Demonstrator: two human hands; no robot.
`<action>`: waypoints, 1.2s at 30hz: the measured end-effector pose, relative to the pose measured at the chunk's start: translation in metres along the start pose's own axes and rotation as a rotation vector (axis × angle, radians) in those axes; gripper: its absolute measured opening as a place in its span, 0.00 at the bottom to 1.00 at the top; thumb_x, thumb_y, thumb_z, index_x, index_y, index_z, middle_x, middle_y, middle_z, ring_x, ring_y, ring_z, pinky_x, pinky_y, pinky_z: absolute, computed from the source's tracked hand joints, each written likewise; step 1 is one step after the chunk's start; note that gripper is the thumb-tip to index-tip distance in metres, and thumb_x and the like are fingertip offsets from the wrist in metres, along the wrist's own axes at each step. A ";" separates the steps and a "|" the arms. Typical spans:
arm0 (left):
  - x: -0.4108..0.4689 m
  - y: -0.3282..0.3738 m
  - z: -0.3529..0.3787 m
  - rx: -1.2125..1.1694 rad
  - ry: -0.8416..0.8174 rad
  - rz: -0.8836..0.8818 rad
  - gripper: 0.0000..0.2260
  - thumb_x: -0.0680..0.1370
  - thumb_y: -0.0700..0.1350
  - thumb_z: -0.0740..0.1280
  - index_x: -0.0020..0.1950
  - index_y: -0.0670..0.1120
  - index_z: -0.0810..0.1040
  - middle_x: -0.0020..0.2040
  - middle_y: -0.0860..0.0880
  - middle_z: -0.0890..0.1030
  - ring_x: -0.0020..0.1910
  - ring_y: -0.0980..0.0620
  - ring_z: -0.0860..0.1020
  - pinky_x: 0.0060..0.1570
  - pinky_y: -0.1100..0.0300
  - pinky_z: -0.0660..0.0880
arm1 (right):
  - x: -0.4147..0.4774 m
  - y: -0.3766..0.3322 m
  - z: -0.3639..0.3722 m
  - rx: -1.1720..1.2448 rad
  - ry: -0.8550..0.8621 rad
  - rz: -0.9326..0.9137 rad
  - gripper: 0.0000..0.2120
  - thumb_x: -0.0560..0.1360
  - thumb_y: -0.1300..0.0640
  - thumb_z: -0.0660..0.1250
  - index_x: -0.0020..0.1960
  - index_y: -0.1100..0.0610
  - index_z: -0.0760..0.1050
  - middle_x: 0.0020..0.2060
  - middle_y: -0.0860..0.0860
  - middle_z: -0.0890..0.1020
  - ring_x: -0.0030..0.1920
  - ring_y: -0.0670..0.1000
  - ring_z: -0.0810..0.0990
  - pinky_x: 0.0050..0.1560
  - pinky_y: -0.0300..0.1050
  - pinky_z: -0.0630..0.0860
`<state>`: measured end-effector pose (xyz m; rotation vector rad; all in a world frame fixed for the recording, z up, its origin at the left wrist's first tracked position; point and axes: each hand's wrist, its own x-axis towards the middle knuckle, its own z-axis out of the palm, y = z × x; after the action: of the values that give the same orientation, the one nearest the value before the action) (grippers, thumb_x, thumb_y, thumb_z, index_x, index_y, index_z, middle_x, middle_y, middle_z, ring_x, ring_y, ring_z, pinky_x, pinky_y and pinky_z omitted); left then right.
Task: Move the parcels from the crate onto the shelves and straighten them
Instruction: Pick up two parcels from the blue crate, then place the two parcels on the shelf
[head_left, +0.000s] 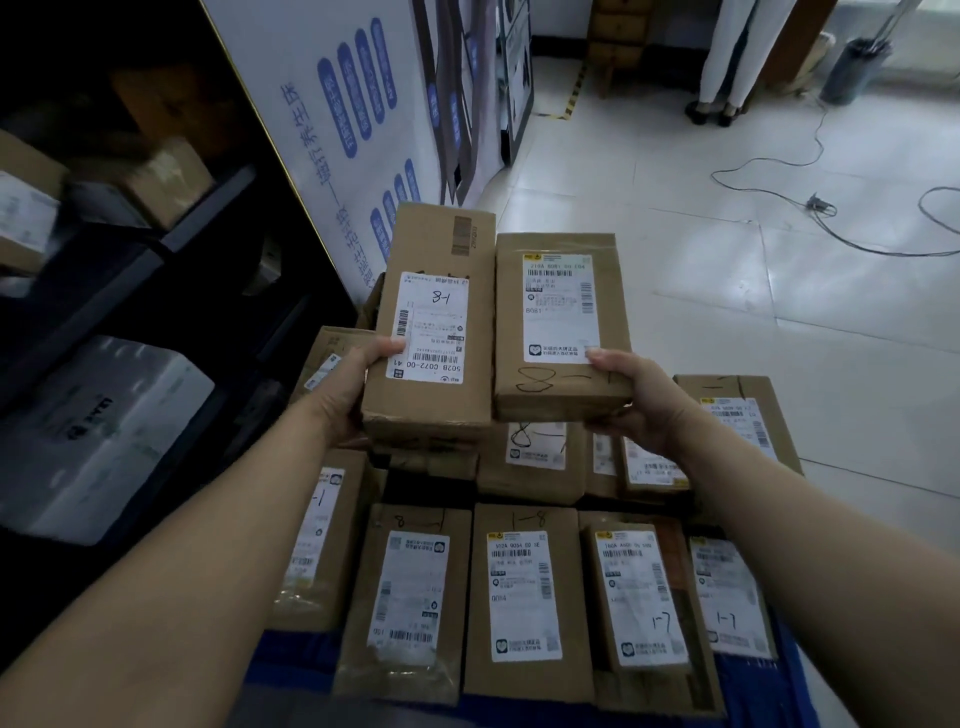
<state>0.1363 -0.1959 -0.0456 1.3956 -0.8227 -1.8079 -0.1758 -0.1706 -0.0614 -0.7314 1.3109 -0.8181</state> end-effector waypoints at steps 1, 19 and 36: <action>-0.012 0.008 0.002 -0.009 0.011 0.013 0.15 0.75 0.50 0.65 0.57 0.44 0.79 0.54 0.42 0.83 0.48 0.46 0.83 0.54 0.51 0.77 | -0.006 -0.011 0.004 0.007 -0.015 -0.015 0.40 0.58 0.42 0.75 0.66 0.56 0.71 0.61 0.61 0.78 0.53 0.58 0.78 0.45 0.52 0.79; -0.367 0.010 -0.011 -0.240 0.614 0.444 0.14 0.78 0.48 0.61 0.61 0.46 0.77 0.57 0.44 0.82 0.54 0.46 0.81 0.58 0.52 0.75 | -0.141 -0.106 0.180 -0.268 -0.697 -0.132 0.38 0.60 0.46 0.74 0.68 0.55 0.71 0.50 0.55 0.80 0.46 0.55 0.79 0.41 0.49 0.78; -0.790 -0.275 0.065 -0.752 1.604 0.627 0.09 0.78 0.47 0.62 0.53 0.47 0.79 0.47 0.46 0.86 0.44 0.49 0.84 0.54 0.52 0.77 | -0.494 0.114 0.443 -0.706 -1.563 -0.013 0.24 0.73 0.51 0.69 0.68 0.48 0.68 0.60 0.51 0.77 0.59 0.54 0.75 0.52 0.56 0.76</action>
<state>0.1714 0.6165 0.1617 1.2935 0.2881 -0.1059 0.2410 0.3116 0.1573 -1.4726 0.0814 0.3589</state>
